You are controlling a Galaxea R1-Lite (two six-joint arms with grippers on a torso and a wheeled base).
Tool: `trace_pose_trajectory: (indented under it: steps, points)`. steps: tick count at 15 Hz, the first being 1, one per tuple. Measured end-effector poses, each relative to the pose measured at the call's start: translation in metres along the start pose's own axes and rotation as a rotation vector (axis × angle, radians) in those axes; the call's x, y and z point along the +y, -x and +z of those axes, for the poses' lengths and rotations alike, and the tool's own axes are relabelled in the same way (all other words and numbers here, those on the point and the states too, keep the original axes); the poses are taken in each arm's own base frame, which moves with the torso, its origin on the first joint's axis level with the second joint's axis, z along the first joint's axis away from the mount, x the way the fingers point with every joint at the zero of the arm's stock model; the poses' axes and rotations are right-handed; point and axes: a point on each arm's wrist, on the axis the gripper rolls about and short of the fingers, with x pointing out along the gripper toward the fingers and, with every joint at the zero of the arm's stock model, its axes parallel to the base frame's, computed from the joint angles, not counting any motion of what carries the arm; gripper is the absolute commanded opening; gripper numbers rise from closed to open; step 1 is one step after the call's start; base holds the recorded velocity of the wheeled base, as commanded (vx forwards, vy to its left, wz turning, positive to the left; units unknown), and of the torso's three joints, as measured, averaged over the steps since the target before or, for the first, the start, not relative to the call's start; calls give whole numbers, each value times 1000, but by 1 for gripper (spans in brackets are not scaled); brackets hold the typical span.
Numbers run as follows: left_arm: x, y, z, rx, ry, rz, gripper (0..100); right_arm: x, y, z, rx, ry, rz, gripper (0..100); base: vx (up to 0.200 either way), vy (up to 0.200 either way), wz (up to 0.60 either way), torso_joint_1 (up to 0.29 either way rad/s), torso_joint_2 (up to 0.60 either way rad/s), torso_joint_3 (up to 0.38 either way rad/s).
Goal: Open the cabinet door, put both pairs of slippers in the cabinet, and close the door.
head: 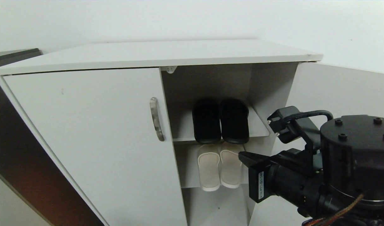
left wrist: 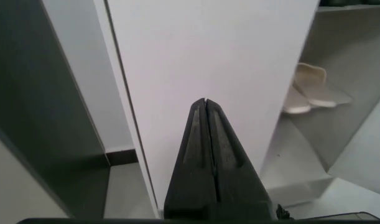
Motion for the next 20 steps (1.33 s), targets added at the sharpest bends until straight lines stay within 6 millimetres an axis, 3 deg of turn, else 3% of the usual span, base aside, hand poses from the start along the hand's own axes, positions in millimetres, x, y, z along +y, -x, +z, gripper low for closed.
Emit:
trace_pose_trajectory:
  steps: [13, 20]
  points:
    - [0, 0, 0, 0, 0, 1, 0, -1, -2, -4, 13, 4, -3, 0, -200, 0, 0, 1, 4, 4]
    - [0, 0, 0, 0, 0, 0, 0, -3, -4, -7, 24, 11, -11, 0, 0, 0, 0, 0, 0, 0]
